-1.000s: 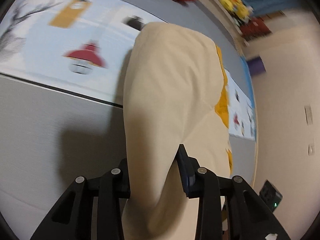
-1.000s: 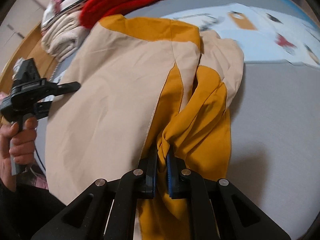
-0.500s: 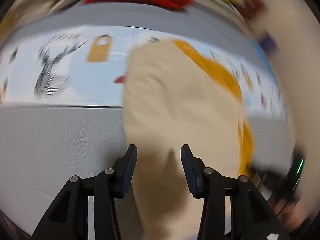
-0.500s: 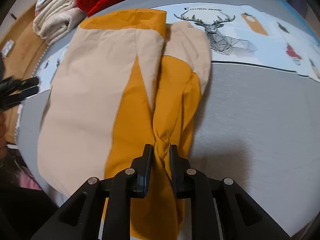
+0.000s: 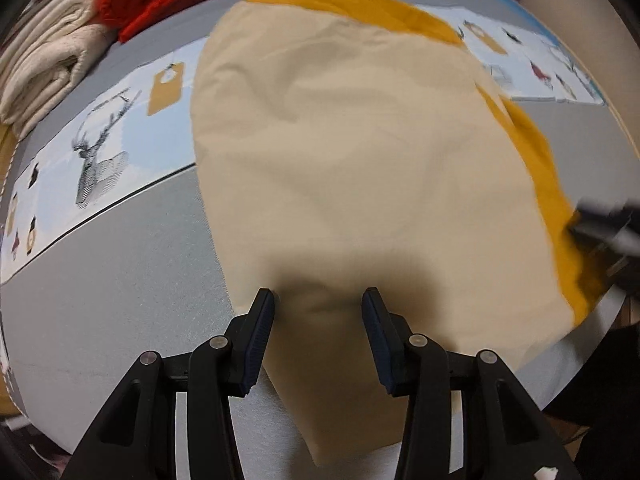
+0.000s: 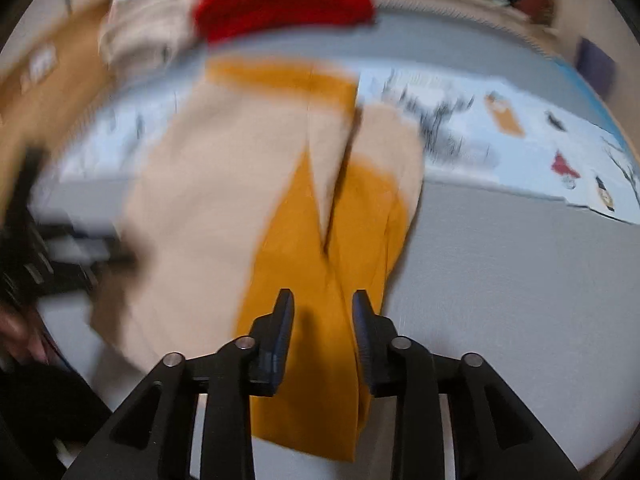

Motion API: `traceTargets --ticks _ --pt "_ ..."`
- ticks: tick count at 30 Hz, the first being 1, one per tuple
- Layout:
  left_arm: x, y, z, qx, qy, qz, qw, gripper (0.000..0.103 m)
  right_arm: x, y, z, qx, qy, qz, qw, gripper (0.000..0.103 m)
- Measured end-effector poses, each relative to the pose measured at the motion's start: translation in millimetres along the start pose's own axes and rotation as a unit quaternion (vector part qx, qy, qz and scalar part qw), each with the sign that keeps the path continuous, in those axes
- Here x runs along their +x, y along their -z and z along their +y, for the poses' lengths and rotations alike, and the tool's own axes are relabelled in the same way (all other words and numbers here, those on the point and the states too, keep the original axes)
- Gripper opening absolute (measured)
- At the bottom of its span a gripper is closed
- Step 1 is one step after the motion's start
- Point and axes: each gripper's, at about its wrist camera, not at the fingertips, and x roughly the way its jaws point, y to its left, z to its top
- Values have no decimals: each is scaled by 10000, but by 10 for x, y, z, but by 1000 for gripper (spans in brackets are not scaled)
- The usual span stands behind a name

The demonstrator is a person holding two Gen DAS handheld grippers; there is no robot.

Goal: Fold large clothes

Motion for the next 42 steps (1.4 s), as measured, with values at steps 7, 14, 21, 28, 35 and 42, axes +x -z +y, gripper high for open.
traceTargets --ticks 7,14,21,28,35,42 --pt "-736 301 76 -1065 -74 -1072 9885 76 -256 72 -121 83 847 -394 9956 33" --pt "-1397 992 -112 -1160 -470 -2118 9693 97 -1319 485 -61 825 819 -2274 9668 98" --pt "-1632 1546 -270 -1300 -609 -2288 9628 97 -1809 1180 323 773 778 -2815 9533 103" --pt "-1452 1746 -352 -1553 -292 -2026 9664 97 -1743 1449 428 1196 685 -2534 9575 103" --pt "-1277 1643 -437 -1441 -364 -1953 9694 97 -1564 1348 468 1262 713 -2369 9607 103" --pt "-1208 1602 -520 -1396 -353 -1912 9709 98 -1460 1295 583 1057 586 -2249 9669 103"
